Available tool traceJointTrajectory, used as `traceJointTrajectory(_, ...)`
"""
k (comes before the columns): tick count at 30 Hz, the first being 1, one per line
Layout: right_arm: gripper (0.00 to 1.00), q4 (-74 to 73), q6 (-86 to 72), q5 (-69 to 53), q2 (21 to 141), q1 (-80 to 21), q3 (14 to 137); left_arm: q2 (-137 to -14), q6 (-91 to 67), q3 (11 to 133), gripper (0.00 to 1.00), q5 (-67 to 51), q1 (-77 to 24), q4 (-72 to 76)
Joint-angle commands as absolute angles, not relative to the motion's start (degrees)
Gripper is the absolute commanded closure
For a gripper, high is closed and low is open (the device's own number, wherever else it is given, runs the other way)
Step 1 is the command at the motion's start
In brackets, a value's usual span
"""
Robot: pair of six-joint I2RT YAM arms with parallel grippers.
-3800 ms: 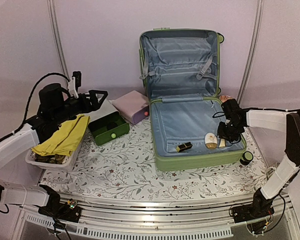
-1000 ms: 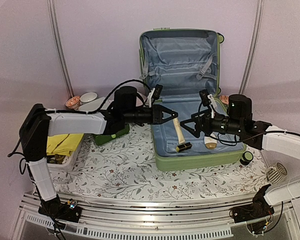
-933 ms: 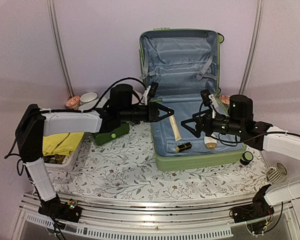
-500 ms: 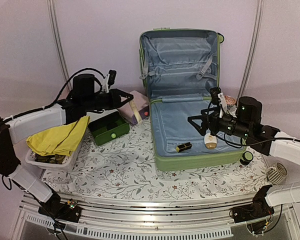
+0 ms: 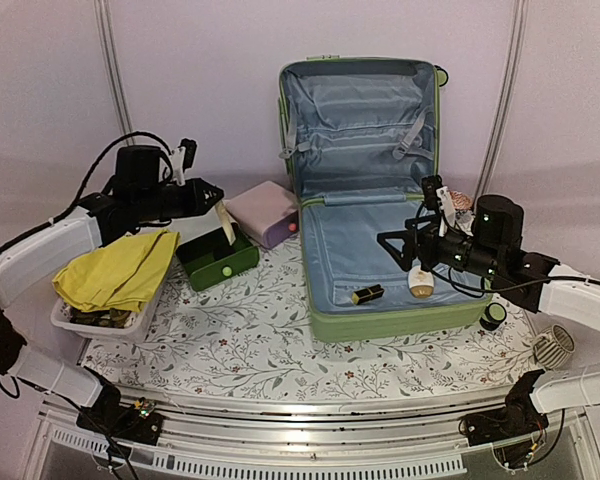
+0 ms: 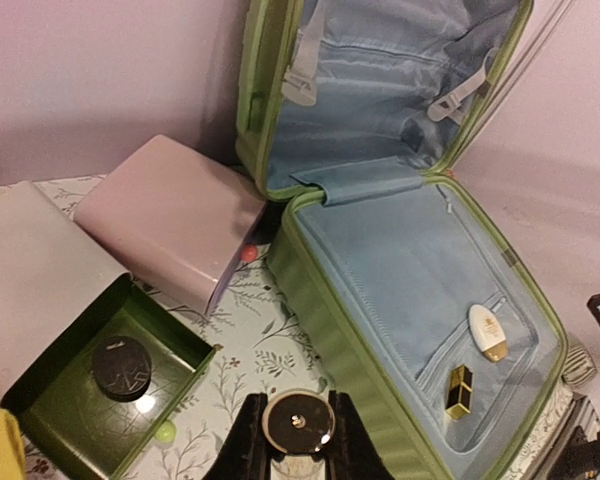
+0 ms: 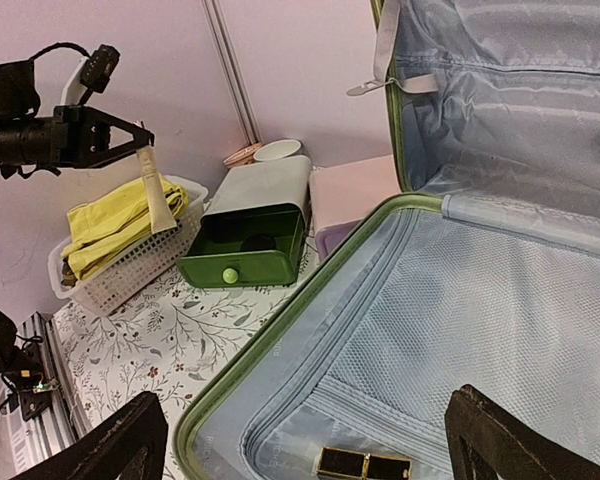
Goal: Open, take out, and arrange the luggage
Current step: Place the makeup in the drawer.
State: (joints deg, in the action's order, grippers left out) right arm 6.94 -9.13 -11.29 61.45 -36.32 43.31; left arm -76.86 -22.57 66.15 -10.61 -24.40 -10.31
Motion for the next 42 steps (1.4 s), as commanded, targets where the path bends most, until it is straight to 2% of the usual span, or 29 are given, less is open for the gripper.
traceJointTrajectory(1, 0.01, 8.7, -8.9, -10.1, 61.3, -36.5, 43.2, -76.2, -18.7, 67.6, 1.00, -4.0, -23.6, -15.6)
traceJointTrajectory(10, 0.01, 8.9, -8.8, -9.4, 61.1, -36.5, 42.7, -81.9, -17.6, 70.2, 1.00, 5.0, -22.5, -19.8)
traceJointTrajectory(19, 0.01, 9.1, -8.5, -9.1, 60.1, -36.5, 42.1, -86.3, -12.0, 67.4, 1.00, 8.4, -22.6, -11.2)
traceJointTrajectory(26, 0.01, 9.3, -8.3, -8.9, 59.2, -36.5, 41.3, -95.2, -1.8, 69.9, 1.00, 24.5, -26.4, -9.8)
traceJointTrajectory(34, 0.01, 9.3, -7.7, -8.0, 59.0, -36.5, 41.1, -103.3, 0.9, 71.5, 0.99, 32.3, -29.6, -9.9)
traceJointTrajectory(36, 0.01, 9.2, -7.7, -8.0, 59.1, -36.5, 41.1, -105.3, 1.5, 72.5, 0.91, 35.9, -30.8, -11.3)
traceJointTrajectory(37, 0.01, 9.1, -7.7, -7.9, 59.1, -36.5, 41.2, -106.2, 1.5, 73.0, 0.77, 37.3, -31.4, -12.1)
traceJointTrajectory(38, 0.01, 9.2, -7.6, -7.7, 59.2, -36.4, 41.2, -107.0, 1.6, 73.5, 0.57, 38.4, -32.0, -12.8)
traceJointTrajectory(39, 0.01, 9.2, -7.6, -7.6, 59.2, -36.5, 41.3, -107.1, 1.6, 73.6, 0.42, 39.0, -32.6, -12.9)
traceJointTrajectory(40, 0.01, 9.2, -7.6, -7.6, 59.2, -36.4, 41.2, -106.9, 1.6, 73.6, 0.33, 39.2, -33.1, -13.0)
traceJointTrajectory(42, 0.01, 9.1, -7.6, -7.6, 59.3, -36.5, 41.4, -106.1, 1.1, 73.8, 0.23, 38.6, -33.6, -13.3)
